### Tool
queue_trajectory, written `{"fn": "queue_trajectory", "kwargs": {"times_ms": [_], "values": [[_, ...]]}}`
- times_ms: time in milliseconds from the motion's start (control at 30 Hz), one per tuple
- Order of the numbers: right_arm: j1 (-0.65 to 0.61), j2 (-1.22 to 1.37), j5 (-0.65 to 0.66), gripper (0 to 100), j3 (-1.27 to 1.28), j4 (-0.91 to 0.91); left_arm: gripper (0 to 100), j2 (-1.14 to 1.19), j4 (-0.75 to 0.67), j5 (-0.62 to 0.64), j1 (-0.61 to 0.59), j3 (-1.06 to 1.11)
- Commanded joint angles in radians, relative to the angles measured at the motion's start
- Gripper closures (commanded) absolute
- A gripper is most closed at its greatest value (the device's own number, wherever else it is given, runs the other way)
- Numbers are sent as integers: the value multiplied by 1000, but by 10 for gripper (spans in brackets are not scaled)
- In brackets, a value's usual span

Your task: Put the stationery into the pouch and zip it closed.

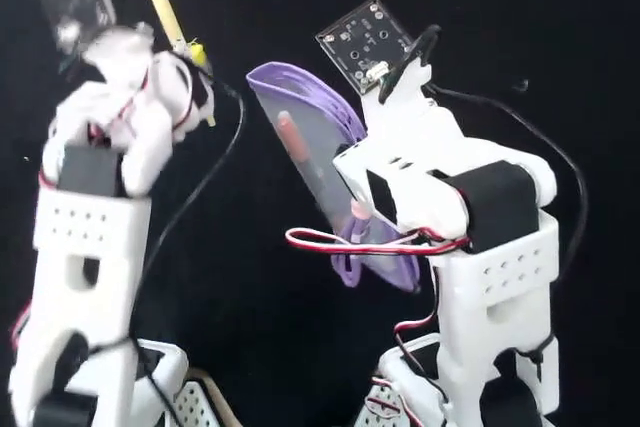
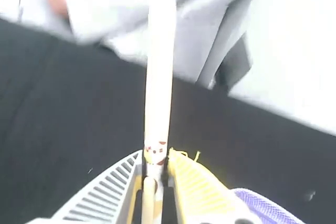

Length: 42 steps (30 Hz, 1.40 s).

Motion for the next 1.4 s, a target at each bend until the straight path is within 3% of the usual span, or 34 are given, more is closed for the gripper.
{"fn": "queue_trajectory", "kwargs": {"times_ms": [0, 300, 500, 900, 1367], "values": [[-14, -36, -11, 986, 1, 26, 972, -181, -233, 38, -1, 211], [-147, -36, 0, 986, 64, 25, 972, -456, -163, 94, -2, 240], [-149, -39, 34, 986, 90, 25, 972, -566, -106, 175, -1, 246], [-149, -166, 63, 986, 153, 11, 972, -476, -262, 233, 4, 366], [-149, -165, 60, 986, 174, -6, 972, -476, -255, 229, 133, 409]]}}
